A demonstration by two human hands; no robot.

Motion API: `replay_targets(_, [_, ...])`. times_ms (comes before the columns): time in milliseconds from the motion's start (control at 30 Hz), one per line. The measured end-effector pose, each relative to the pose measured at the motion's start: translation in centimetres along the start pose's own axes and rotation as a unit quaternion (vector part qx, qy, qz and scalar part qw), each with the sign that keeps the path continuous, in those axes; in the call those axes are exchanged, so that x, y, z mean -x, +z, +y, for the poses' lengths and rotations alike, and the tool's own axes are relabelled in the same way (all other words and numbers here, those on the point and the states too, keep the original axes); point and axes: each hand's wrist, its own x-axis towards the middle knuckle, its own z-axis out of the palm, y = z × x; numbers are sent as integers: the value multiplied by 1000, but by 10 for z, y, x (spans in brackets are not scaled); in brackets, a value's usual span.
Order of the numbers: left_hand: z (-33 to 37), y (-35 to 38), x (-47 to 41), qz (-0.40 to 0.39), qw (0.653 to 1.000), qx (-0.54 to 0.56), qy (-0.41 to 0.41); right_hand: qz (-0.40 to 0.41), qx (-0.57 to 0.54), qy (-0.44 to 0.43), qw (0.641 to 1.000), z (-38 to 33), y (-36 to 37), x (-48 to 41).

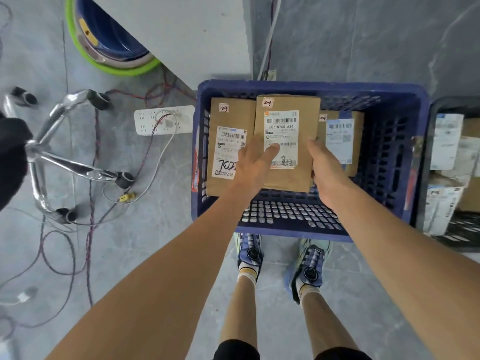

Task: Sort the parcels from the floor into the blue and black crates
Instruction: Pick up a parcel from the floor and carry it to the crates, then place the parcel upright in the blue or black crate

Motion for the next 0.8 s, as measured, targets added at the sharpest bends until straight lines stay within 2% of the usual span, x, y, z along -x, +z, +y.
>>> replay_targets(67, [-6, 4, -5, 9, 1000, -9, 5, -10, -3, -13, 1000, 0, 3, -3])
replay_targets(200, [-7, 9, -14, 14, 999, -33, -36, -20, 5, -19, 1000, 4, 7, -15])
replay_targets(633, [-3, 21, -18, 56, 992, -113, -19, -38, 11, -16, 999, 6, 1, -22])
replay_targets(800, [33, 20, 17, 43, 997, -57, 3, -33, -23, -30, 999, -7, -18, 10])
